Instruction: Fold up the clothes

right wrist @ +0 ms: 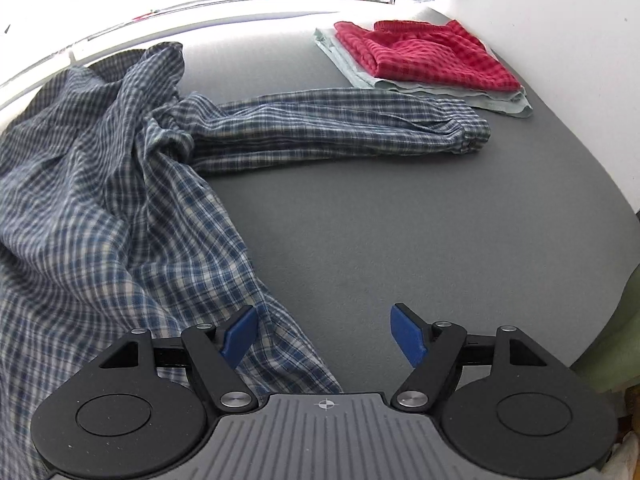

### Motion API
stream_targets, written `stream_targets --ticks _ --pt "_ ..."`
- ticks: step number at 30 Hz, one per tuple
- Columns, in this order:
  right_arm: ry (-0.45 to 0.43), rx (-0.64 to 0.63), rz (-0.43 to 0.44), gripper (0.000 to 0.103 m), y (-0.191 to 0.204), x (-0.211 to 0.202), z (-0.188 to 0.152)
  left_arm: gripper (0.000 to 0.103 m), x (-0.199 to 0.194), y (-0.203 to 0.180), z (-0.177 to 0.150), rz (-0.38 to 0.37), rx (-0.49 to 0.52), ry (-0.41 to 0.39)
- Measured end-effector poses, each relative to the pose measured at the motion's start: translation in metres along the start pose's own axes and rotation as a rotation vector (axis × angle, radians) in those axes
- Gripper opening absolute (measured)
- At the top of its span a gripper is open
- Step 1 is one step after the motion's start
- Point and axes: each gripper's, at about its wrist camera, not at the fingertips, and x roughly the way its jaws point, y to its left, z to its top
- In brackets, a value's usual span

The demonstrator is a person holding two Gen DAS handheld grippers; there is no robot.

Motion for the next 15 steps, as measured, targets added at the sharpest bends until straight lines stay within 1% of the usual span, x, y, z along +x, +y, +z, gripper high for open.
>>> stream_targets --ticks 3,4,5,6,7,8,9,11,13,15 --pt "0.009 0.005 0.012 0.091 -0.004 0.002 0.001 0.002 -0.007 0.007 0.002 0.002 -0.002 -0.005" --pt "0.009 0.002 0.016 0.091 -0.005 0.004 0.003 0.008 -0.008 0.008 0.005 -0.001 0.026 -0.014" --pt "0.010 -0.002 0.021 0.091 -0.006 0.006 0.004 0.019 -0.008 0.010 0.008 -0.008 0.051 -0.023" --pt "0.010 -0.005 0.026 0.091 -0.006 0.006 0.005 0.027 -0.006 0.012 0.010 -0.022 0.074 -0.033" --pt "0.010 -0.007 0.031 0.091 -0.006 0.006 0.006 0.041 -0.004 0.014 0.013 -0.042 0.100 -0.048" --pt "0.011 -0.009 0.039 0.091 -0.006 0.007 0.007 0.049 -0.002 0.017 0.017 -0.069 0.131 -0.070" --pt "0.011 -0.012 0.049 0.091 -0.006 0.008 0.008 0.049 0.000 0.020 0.021 -0.092 0.154 -0.083" --pt "0.010 -0.023 0.055 0.091 -0.006 0.009 0.009 0.056 0.006 0.028 0.031 -0.133 0.170 -0.075" --pt "0.014 -0.028 0.053 0.091 -0.005 0.010 0.009 0.056 0.014 0.035 0.042 -0.209 0.172 -0.035" --pt "0.023 -0.020 0.054 0.091 -0.004 0.013 0.009 0.057 0.021 0.039 0.048 -0.255 0.194 -0.004"
